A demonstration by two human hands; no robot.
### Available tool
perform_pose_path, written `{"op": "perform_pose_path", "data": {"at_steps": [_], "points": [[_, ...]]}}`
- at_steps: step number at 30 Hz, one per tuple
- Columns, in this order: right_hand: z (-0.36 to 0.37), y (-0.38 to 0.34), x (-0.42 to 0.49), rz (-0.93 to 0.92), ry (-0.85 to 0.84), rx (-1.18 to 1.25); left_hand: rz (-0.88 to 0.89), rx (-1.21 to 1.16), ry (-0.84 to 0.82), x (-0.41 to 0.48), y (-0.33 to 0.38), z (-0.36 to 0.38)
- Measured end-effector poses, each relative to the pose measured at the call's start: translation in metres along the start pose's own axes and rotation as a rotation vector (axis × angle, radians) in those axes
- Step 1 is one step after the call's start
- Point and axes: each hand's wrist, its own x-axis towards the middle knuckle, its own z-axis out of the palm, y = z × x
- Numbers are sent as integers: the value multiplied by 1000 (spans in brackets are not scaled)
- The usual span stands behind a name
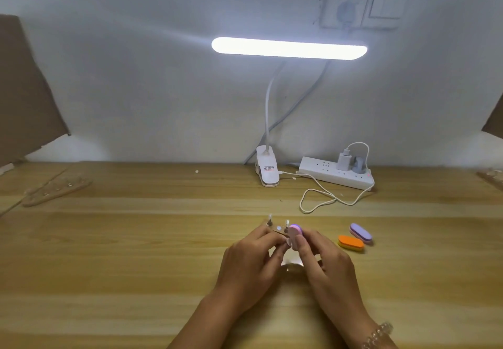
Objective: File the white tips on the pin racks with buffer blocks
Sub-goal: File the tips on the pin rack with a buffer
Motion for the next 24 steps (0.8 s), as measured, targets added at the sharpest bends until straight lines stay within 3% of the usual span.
{"op": "perform_pose_path", "data": {"at_steps": [7,10,17,24], "points": [[0,-1,0,-2,99,-140,9,22,-28,0,0,1],[0,-5,-2,-39,40,-198,8,2,-25,-1,-1,1],[-2,-9,-5,-89,-163,-174,-71,-104,-59,2,-8,2],[-6,-4,-2,1,-101,-8,-86,-76,-176,3,-12,3]]}}
